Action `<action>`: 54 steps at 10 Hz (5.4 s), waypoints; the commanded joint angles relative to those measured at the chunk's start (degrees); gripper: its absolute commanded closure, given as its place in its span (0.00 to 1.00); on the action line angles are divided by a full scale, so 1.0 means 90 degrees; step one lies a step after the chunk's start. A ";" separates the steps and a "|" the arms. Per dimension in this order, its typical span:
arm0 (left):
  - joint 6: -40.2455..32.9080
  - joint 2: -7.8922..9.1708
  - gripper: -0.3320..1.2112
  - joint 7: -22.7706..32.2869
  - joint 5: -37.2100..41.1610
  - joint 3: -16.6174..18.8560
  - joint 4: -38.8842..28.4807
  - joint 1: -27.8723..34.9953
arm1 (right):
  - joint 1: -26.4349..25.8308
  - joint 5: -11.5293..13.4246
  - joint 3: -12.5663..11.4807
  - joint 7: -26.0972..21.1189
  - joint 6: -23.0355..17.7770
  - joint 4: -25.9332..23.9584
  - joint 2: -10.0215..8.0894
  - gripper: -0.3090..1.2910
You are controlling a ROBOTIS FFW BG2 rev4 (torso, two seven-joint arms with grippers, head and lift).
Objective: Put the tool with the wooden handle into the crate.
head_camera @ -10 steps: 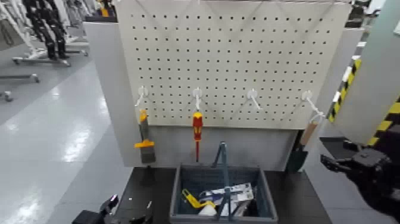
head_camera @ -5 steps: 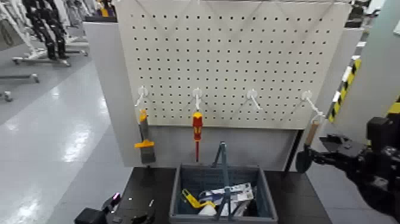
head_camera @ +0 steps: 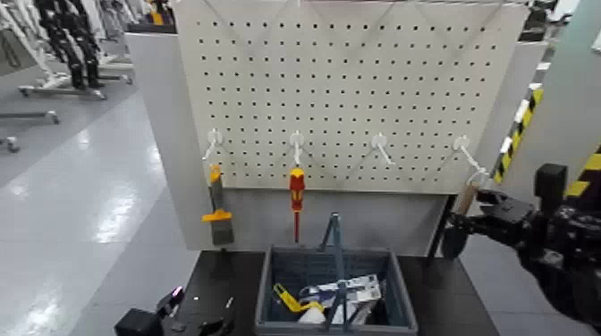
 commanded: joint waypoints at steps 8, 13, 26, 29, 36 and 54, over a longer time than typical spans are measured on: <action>-0.0012 -0.0010 0.29 -0.0039 0.0010 0.0045 0.0015 0.0030 | 0.0037 -0.0135 0.0086 -0.0108 0.0004 -0.0080 0.0112 0.94; -0.0012 -0.0010 0.29 -0.0049 0.0010 0.0064 0.0006 0.0059 | 0.0457 -0.0203 -0.0324 -0.0099 0.0063 -0.0578 0.0220 0.94; 0.0007 0.0000 0.29 -0.0049 0.0010 0.0064 -0.0014 0.0079 | 0.1717 -0.1170 -0.1037 -0.0108 0.0707 -0.2912 0.0737 0.93; 0.0027 0.0000 0.29 -0.0049 0.0010 0.0045 -0.0004 0.0059 | 0.1922 -0.1727 -0.0988 -0.0050 0.0639 -0.3019 0.0923 0.93; 0.0046 0.0009 0.29 -0.0049 0.0020 0.0015 0.0006 0.0020 | 0.2068 -0.2381 -0.0773 -0.0030 0.0160 -0.2619 0.1421 0.93; 0.0017 0.0019 0.29 -0.0058 0.0147 0.0015 0.0006 0.0069 | 0.2068 -0.3357 0.0652 -0.1446 -0.0015 -0.1486 0.1870 0.29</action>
